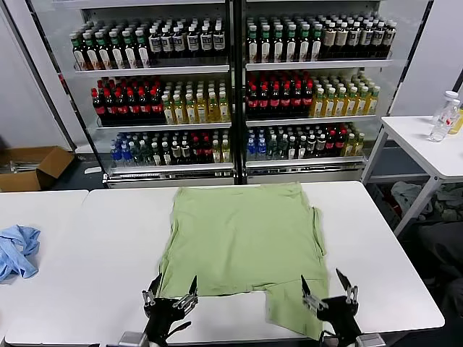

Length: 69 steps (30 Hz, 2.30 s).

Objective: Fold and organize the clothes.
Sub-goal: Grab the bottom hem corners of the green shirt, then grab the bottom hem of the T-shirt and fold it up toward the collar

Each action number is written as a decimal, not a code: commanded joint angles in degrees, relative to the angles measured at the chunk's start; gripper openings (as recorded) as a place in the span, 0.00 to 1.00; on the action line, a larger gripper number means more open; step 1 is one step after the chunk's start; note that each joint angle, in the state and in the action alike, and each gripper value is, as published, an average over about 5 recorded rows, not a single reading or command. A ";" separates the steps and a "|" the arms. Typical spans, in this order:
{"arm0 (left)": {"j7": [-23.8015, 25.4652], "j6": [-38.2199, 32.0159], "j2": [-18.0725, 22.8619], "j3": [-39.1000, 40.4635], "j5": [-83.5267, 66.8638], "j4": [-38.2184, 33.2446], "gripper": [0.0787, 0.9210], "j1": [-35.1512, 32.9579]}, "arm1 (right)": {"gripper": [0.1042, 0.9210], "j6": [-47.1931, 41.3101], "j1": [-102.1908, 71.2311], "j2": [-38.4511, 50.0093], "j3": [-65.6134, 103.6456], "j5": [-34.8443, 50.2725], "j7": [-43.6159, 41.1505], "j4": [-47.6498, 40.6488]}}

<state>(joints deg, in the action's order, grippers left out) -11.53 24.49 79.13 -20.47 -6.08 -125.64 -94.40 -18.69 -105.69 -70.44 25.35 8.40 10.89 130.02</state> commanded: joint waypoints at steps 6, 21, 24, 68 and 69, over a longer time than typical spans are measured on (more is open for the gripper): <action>-5.65 8.70 -2.20 -0.84 -2.10 8.21 0.88 6.78 | 0.88 -2.76 -3.54 -1.35 -2.31 -1.52 1.01 -3.09; -4.85 8.61 -3.77 -1.35 -6.95 6.75 0.63 4.96 | 0.46 -1.85 -3.86 -2.94 -3.92 1.41 1.90 -4.26; -4.00 8.58 -3.96 -1.31 -8.28 6.38 0.53 4.63 | 0.35 -0.48 -3.94 -3.00 -4.34 2.60 1.54 -4.12; -1.01 0.74 -6.13 0.53 -18.94 20.27 0.01 28.97 | 0.01 1.93 43.93 10.47 -7.95 13.31 -1.16 -24.17; -1.23 0.59 -5.93 0.90 -18.36 21.56 0.01 29.75 | 0.01 1.66 45.09 10.38 -8.75 12.43 -1.33 -25.46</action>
<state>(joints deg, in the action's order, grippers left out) -12.69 25.51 72.89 -21.34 -26.07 -113.02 -72.63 -16.32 -70.59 -61.85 20.49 20.51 9.42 111.70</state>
